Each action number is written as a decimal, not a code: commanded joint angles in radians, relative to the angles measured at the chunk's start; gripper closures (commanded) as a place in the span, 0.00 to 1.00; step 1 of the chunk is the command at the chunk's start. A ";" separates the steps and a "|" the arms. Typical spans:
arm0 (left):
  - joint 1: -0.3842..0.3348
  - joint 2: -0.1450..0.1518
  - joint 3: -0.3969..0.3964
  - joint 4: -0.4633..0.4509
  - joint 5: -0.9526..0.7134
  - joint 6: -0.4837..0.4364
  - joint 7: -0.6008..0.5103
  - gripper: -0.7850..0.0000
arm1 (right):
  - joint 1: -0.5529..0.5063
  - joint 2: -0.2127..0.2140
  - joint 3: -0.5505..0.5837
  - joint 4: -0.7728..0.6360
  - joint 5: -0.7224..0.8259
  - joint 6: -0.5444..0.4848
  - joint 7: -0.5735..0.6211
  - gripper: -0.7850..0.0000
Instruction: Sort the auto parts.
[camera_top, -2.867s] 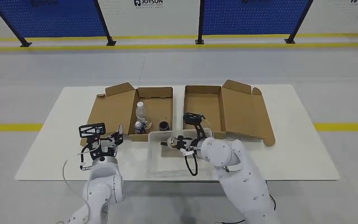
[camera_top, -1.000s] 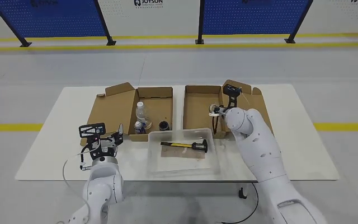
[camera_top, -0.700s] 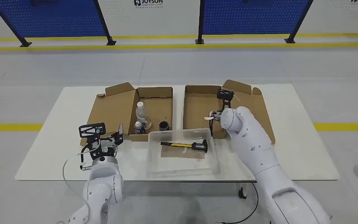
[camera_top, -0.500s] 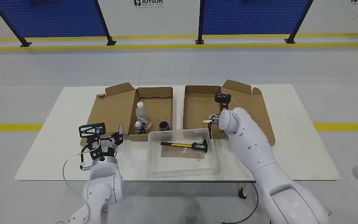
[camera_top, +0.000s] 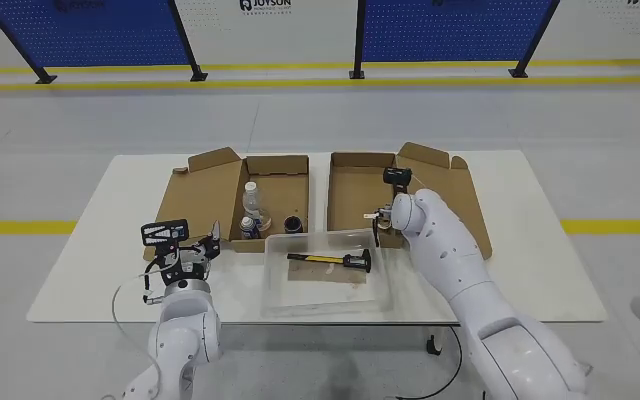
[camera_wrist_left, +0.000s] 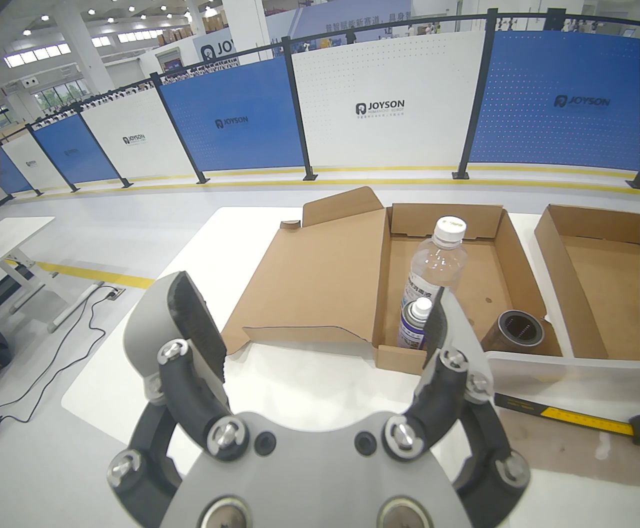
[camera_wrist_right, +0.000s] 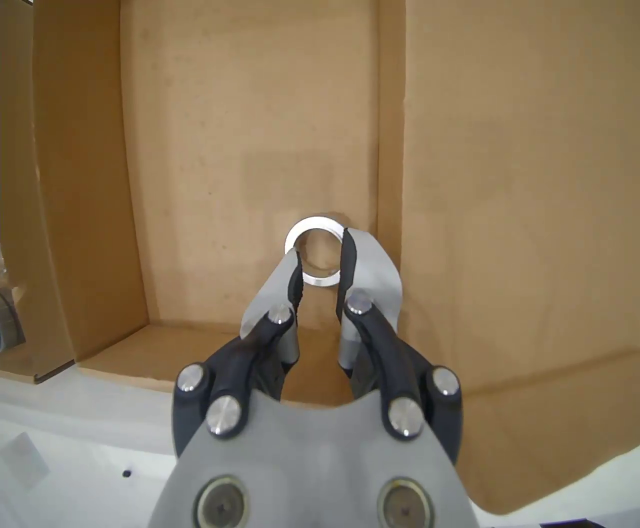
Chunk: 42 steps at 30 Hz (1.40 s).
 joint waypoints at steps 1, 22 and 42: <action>0.000 0.000 0.000 0.000 0.000 0.000 0.000 0.00 | 0.002 0.001 0.003 -0.006 0.002 -0.010 -0.011 0.74; 0.000 0.000 0.000 0.000 0.000 0.000 0.000 0.00 | -0.411 0.090 0.052 -1.025 -0.203 -0.210 0.279 0.39; 0.000 0.000 0.000 0.000 0.000 0.000 0.000 0.00 | -0.417 0.076 -0.094 -0.852 -0.112 -0.287 0.388 0.10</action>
